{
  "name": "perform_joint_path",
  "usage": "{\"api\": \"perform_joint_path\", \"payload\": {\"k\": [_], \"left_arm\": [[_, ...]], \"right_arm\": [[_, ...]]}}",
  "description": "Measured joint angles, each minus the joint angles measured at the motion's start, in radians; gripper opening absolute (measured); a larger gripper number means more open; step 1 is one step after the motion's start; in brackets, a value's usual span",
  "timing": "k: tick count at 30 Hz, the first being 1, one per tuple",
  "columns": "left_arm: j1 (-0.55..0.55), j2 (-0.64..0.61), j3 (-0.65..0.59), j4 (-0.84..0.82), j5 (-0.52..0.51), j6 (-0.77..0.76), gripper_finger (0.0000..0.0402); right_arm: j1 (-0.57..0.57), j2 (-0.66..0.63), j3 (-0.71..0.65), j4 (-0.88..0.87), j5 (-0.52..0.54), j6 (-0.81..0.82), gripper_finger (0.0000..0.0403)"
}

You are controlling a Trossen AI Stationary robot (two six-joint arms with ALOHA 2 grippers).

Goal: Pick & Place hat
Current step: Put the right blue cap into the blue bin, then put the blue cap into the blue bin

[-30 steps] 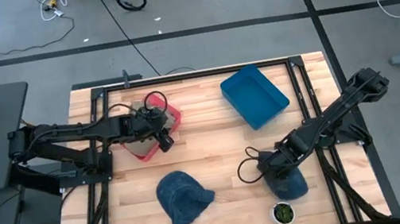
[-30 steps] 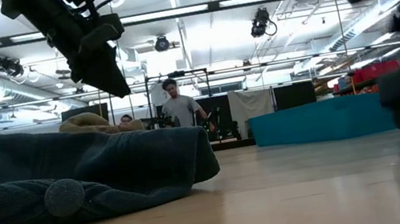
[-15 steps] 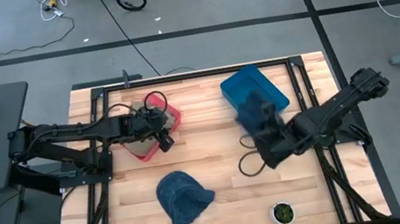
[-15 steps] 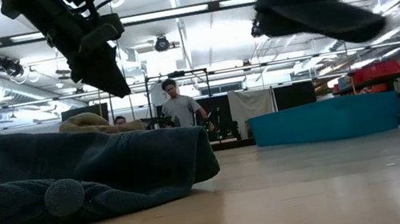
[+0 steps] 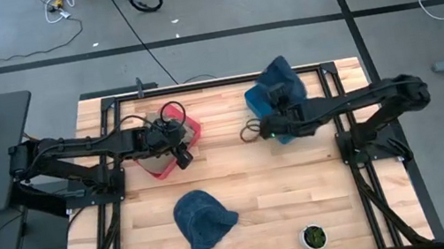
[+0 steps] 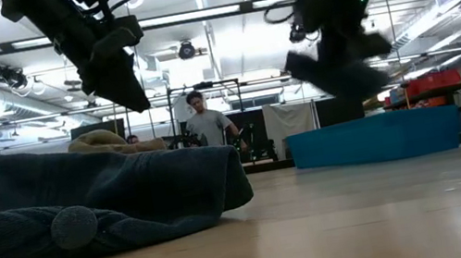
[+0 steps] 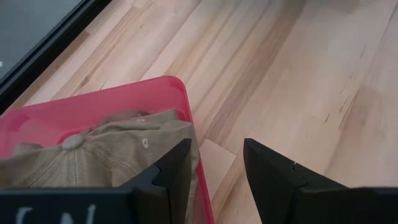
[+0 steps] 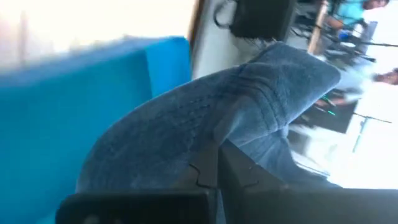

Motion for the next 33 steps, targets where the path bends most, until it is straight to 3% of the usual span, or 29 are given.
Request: {"api": "perform_joint_path", "payload": {"k": [6, 12, 21, 28, 33], "left_arm": [[0.0, 0.0, 0.0, -0.001, 0.0, 0.0, 0.0149], [0.0, 0.0, 0.0, -0.001, 0.0, 0.0, 0.0149], [0.0, 0.0, 0.0, 0.0, 0.0, 0.0, 0.0149], [0.0, 0.0, 0.0, 0.0, 0.0, -0.01, 0.0149], [0.0, 0.0, 0.0, 0.0, 0.0, -0.011, 0.0149]], "right_arm": [[-0.101, 0.0, -0.177, 0.294, -0.17, -0.129, 0.0001], [-0.152, 0.0, -0.305, 0.42, -0.286, -0.167, 0.0002], [-0.199, 0.002, -0.362, 0.468, -0.318, -0.007, 0.0025], [-0.199, 0.001, -0.362, 0.465, -0.325, 0.008, 0.0081], [-0.194, 0.001, -0.332, 0.389, -0.328, 0.128, 0.0147]]}}
